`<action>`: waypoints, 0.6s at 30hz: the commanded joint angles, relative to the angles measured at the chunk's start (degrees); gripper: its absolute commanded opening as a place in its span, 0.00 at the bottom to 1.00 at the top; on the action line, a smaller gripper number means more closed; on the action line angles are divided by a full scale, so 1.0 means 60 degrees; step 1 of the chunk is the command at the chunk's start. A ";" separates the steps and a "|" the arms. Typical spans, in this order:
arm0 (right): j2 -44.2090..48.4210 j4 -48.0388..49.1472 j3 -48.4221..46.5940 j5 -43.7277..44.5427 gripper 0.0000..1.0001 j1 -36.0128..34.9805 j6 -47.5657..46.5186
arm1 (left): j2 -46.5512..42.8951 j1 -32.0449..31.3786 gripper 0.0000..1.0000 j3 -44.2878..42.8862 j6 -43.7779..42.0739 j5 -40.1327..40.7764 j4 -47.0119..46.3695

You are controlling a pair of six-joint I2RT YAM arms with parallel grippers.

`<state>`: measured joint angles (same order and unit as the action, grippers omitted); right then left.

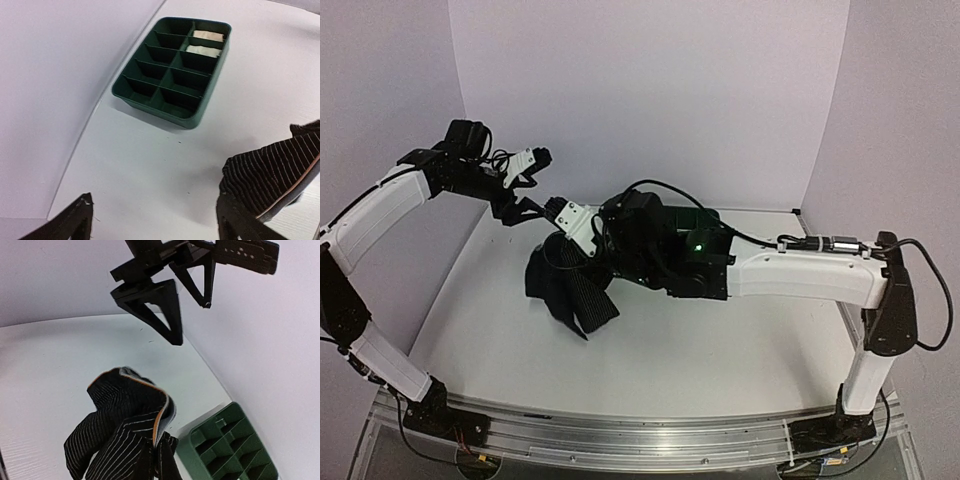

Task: Roll the underwear
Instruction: Flatten out the underwear at the center of the board.

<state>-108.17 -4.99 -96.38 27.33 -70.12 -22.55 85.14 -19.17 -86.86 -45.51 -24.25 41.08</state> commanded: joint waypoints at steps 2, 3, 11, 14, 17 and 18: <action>0.0994 -0.1882 0.1028 -0.0885 0.00 0.0283 0.2487 | -0.0156 -0.0270 0.91 0.1677 -0.0781 -0.1511 0.1731; 0.1095 -0.2046 0.1121 -0.0953 0.00 0.0289 0.2753 | -0.0221 -0.0396 0.91 0.2248 -0.0357 -0.1519 0.1507; 0.1734 -0.2664 0.2542 -0.1826 0.00 0.0435 0.3570 | 0.0252 -0.1723 0.88 0.4936 0.0708 -0.1464 0.0330; 0.1937 -0.2674 0.2978 -0.1825 0.00 0.0516 0.3682 | 0.0596 -0.1970 0.92 0.5298 0.0528 -0.1051 -0.0225; 0.2006 -0.2673 0.3140 -0.1814 0.00 0.0547 0.4075 | 0.0661 -0.2786 0.88 0.5800 0.0438 -0.0636 -0.1016; 0.2019 -0.2671 0.3170 -0.1802 0.00 0.0565 0.4116 | 0.0592 -0.3005 0.85 0.6093 0.0285 -0.0569 -0.1195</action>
<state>-99.52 -21.26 -77.85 17.74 -67.23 -1.60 88.65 -32.04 -54.03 -41.96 -30.03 41.66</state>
